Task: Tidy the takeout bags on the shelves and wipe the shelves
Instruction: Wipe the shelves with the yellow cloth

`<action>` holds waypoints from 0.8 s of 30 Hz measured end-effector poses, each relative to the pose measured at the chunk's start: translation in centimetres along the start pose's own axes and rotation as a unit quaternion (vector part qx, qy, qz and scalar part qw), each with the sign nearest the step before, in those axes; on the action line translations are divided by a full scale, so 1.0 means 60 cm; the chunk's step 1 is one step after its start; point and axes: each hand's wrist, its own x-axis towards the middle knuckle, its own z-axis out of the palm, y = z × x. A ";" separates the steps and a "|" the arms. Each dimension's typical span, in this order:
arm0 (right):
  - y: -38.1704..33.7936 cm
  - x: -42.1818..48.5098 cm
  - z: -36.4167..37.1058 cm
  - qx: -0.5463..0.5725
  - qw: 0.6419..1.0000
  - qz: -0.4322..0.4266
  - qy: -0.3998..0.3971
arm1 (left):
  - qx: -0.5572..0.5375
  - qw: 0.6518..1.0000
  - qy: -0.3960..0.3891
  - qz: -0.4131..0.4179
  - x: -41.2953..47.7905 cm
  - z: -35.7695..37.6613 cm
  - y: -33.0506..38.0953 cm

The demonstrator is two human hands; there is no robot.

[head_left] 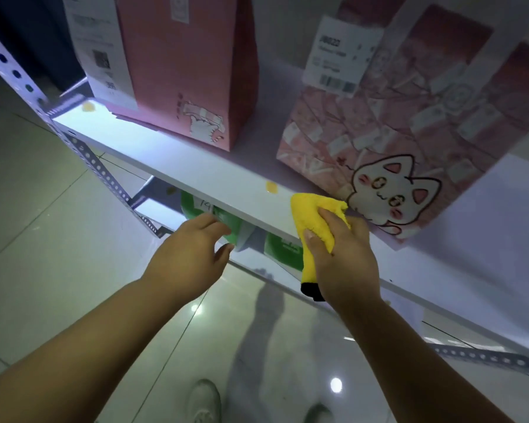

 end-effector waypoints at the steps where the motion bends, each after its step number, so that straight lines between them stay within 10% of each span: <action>1: -0.008 0.011 0.011 -0.013 1.000 0.020 -0.002 | 0.007 1.000 -0.001 0.012 0.012 -0.003 -0.012; 12: -0.114 0.093 0.112 -0.179 0.979 0.100 -0.008 | 0.056 0.991 -0.013 0.121 0.112 -0.017 -0.091; 24: -0.098 0.034 0.094 -0.221 0.974 -0.031 -0.026 | 0.042 0.991 -0.041 0.118 0.112 -0.021 -0.105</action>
